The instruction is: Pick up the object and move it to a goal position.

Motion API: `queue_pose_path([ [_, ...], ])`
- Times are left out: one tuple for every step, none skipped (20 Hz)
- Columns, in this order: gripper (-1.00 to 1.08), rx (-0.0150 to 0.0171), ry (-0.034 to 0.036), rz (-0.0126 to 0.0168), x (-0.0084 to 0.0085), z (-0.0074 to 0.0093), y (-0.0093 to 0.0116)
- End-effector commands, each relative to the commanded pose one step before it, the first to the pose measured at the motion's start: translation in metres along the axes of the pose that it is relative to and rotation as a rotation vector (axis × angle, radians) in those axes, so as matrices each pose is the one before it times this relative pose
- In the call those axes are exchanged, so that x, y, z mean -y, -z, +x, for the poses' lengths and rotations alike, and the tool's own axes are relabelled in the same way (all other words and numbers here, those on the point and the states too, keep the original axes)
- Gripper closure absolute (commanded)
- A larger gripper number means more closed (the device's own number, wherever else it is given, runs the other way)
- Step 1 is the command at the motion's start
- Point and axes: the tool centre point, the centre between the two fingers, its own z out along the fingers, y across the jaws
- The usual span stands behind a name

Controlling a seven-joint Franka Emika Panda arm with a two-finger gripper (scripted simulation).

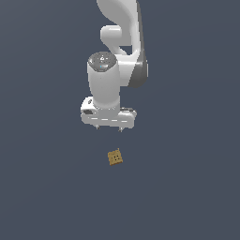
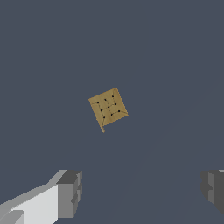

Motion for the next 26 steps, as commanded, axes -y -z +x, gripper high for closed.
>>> queue_pose_path([
  [-0.92,0.00000,0.00000,0.00000,-0.00001,0.00000,0.00000],
  [-0.92,-0.00087,0.00128,0.00002,0.00077,0.00021,0.00023],
  [-0.92,-0.00272,0.00393,0.00012,0.00238,0.00057,0.00080],
  [-0.92,-0.00441,0.00629,0.00022,0.00385,0.00094,0.00129],
  [-0.92,-0.00613,0.00854,0.00036,0.00534,0.00127,0.00184],
  [-0.92,-0.00775,0.01039,0.00053,0.00674,0.00155,0.00242],
  [-0.92,-0.00742,0.00931,0.00060,0.00640,0.00139,0.00247],
  [-0.92,-0.00569,0.00643,0.00052,0.00485,0.00097,0.00206],
  [-0.92,-0.00389,0.00365,0.00039,0.00325,0.00055,0.00158],
  [-0.92,-0.00207,0.00118,0.00023,0.00167,0.00018,0.00102],
  [-0.92,-0.00035,-0.00059,0.00005,0.00020,-0.00009,0.00036],
  [-0.92,0.00082,-0.00087,-0.00009,-0.00067,-0.00012,-0.00031],
  [-0.92,0.00106,0.00022,-0.00013,-0.00082,0.00002,-0.00072],
  [-0.92,0.00095,0.00208,-0.00015,-0.00055,0.00033,-0.00111],
  [-0.92,0.00075,0.00407,-0.00016,-0.00020,0.00062,-0.00144],
  [-0.92,0.00066,0.00576,-0.00016,-0.00003,0.00088,-0.00181],
  [-0.92,0.00072,0.00725,-0.00017,0.00004,0.00110,-0.00221],
  [-0.92,0.00097,0.00843,-0.00018,-0.00006,0.00127,-0.00267],
  [-0.92,0.00132,0.00944,-0.00019,-0.00026,0.00140,-0.00315],
  [-0.92,0.00161,0.01054,-0.00018,-0.00039,0.00153,-0.00363],
  [-0.92,0.00179,0.01176,-0.00014,-0.00046,0.00168,-0.00408],
  [-0.92,0.00190,0.01315,-0.00007,-0.00046,0.00184,-0.00453],
  [-0.92,0.00204,0.01445,0.00001,-0.00050,0.00198,-0.00500],
  [-0.92,0.00225,0.01568,0.00012,-0.00060,0.00209,-0.00550],
  [-0.92,0.00244,0.01691,0.00025,-0.00069,0.00218,-0.00600],
  [-0.92,0.00259,0.01818,0.00041,-0.00077,0.00227,-0.00652],
])
